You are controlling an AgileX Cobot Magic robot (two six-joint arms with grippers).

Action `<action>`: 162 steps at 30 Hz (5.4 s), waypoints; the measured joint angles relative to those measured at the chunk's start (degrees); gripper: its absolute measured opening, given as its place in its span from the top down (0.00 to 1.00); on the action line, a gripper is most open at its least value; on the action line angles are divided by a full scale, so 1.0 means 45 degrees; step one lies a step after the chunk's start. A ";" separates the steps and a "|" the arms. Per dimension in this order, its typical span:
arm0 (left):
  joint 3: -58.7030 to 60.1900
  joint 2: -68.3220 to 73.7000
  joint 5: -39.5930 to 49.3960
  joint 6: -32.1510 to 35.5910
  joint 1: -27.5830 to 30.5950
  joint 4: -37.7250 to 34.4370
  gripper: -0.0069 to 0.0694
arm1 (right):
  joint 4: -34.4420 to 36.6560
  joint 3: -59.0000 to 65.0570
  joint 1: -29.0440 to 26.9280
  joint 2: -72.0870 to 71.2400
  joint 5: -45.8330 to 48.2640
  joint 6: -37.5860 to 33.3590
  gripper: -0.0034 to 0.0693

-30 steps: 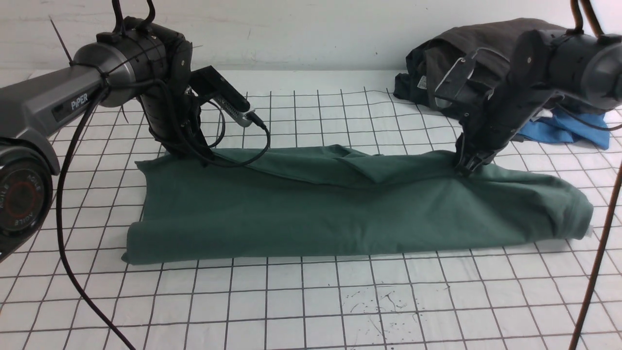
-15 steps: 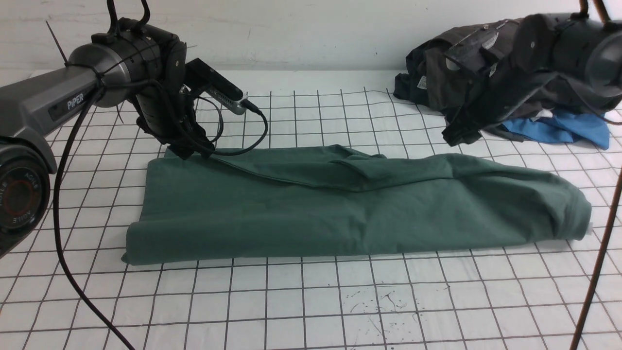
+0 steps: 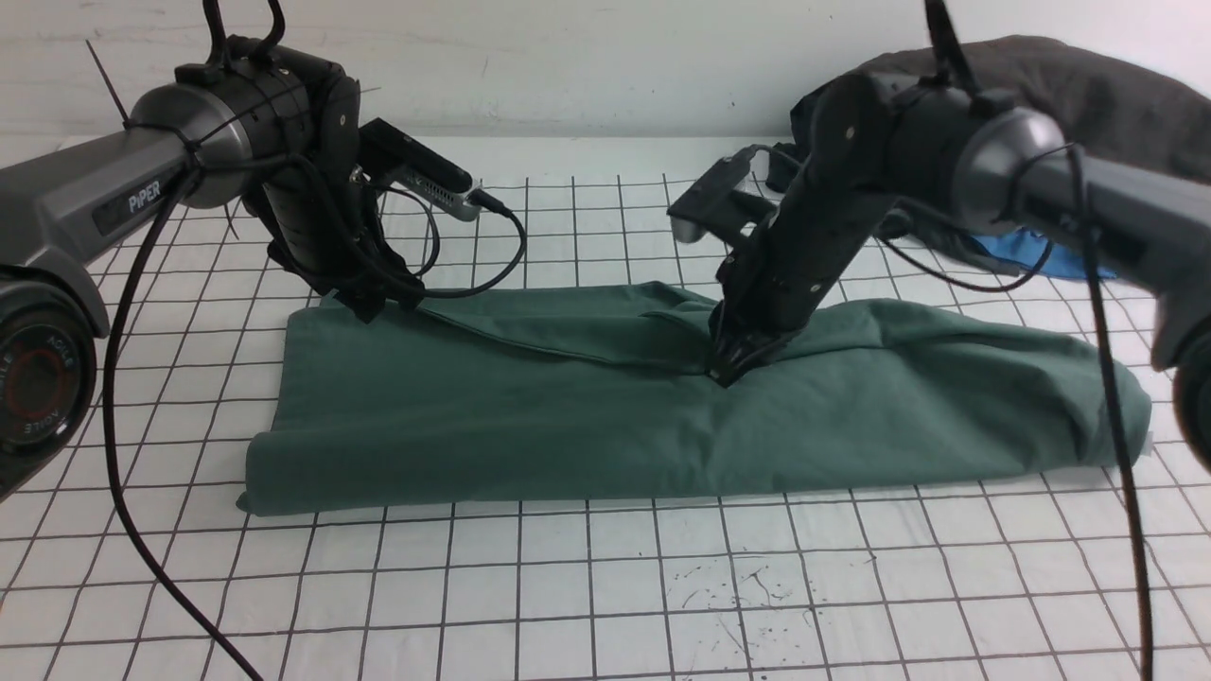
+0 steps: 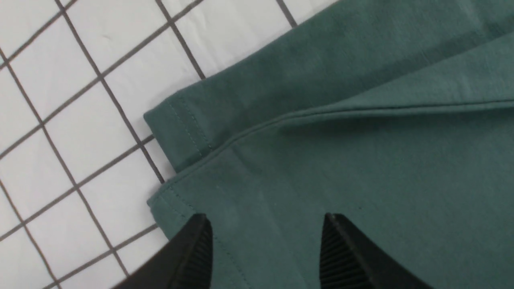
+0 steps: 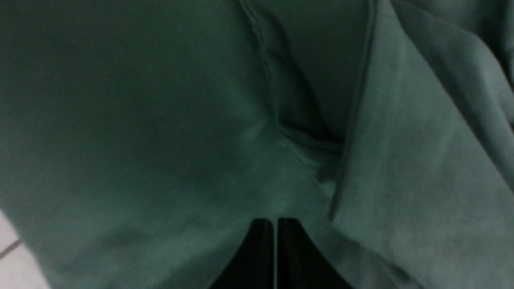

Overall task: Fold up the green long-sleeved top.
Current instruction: Use the right arm to clamp the right edge of the fabric, then use the right arm to drag the right edge of the fabric to the left and folds it over the left edge

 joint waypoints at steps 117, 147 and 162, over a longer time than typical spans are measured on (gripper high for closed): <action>-0.0028 -0.2757 0.3586 0.1408 -0.0303 -0.3355 0.92 | -0.0655 0.7420 -0.7774 -0.3376 -0.4184 0.6479 0.09; -0.0028 -0.2952 0.3586 0.1900 -0.0303 -0.2864 0.92 | -0.3059 0.4471 -0.7655 -0.4438 -0.1185 0.6244 0.91; -0.0028 -0.6142 0.3681 0.1530 0.0422 -0.1110 0.92 | -0.3324 0.0594 -0.2257 -0.6063 -0.0127 0.6274 0.91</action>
